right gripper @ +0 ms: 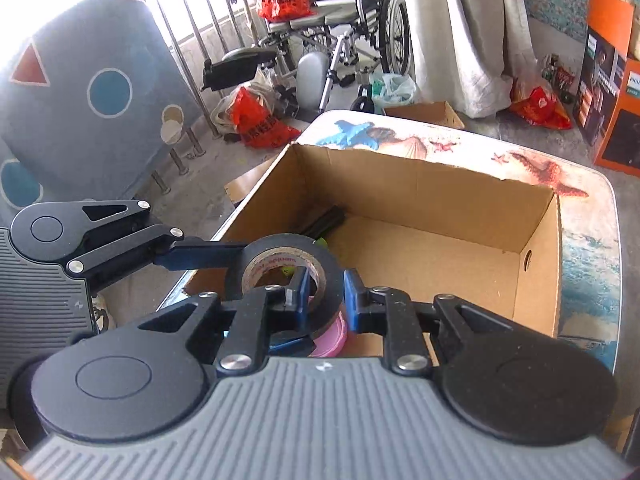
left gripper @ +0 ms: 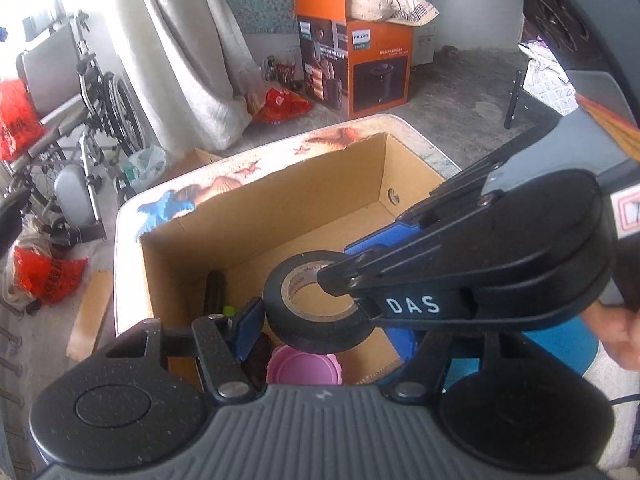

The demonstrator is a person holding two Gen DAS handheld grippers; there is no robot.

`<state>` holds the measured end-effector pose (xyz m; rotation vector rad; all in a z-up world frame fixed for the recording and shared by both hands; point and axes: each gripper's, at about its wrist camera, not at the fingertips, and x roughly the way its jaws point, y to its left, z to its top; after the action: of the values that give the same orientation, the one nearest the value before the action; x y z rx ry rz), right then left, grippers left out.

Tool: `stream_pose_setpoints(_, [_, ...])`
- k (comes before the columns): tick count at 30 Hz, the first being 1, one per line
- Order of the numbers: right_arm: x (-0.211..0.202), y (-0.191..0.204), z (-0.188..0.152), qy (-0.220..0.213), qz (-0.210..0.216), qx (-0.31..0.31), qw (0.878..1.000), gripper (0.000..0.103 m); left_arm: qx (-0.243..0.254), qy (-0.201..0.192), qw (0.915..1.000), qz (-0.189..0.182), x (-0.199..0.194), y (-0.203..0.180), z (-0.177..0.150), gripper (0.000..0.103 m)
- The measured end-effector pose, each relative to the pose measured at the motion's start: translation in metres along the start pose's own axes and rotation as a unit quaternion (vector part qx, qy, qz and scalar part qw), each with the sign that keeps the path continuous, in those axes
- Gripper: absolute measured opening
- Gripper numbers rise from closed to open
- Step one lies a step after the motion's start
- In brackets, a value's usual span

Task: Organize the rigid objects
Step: 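Lower the black tape roll into the box and open the right tool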

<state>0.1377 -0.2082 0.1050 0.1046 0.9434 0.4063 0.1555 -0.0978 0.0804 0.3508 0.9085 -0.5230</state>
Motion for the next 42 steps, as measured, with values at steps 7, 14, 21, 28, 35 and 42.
stream_pose_setpoints(7, [0.104, -0.049, 0.042, 0.111, 0.028, 0.073, 0.991, 0.017, -0.04, 0.092, 0.9946, -0.028, 0.083, 0.047, 0.026, 0.066])
stream_pose_setpoints(14, [0.18, -0.069, 0.056, 0.149, 0.02, 0.085, 0.985, 0.018, -0.024, 0.143, 0.9895, 0.006, 0.143, 0.059, 0.041, 0.066])
stream_pose_setpoints(21, [0.22, -0.087, 0.062, 0.156, 0.027, 0.1, 0.982, 0.019, -0.021, 0.167, 0.9856, 0.018, 0.172, 0.072, 0.043, 0.066])
stream_pose_setpoints(28, [0.213, -0.087, 0.06, 0.151, 0.053, 0.127, 0.979, 0.028, -0.026, 0.162, 0.9861, 0.026, 0.159, 0.072, 0.046, 0.074])
stream_pose_setpoints(35, [0.136, -0.086, 0.058, 0.085, 0.08, 0.139, 0.983, 0.033, -0.034, 0.105, 0.9937, 0.017, 0.097, 0.067, 0.046, 0.075])
stream_pose_setpoints(42, [-0.001, -0.073, 0.011, -0.035, 0.096, 0.109, 0.989, 0.042, -0.04, -0.006, 0.9992, 0.003, -0.005, 0.048, 0.022, 0.078])
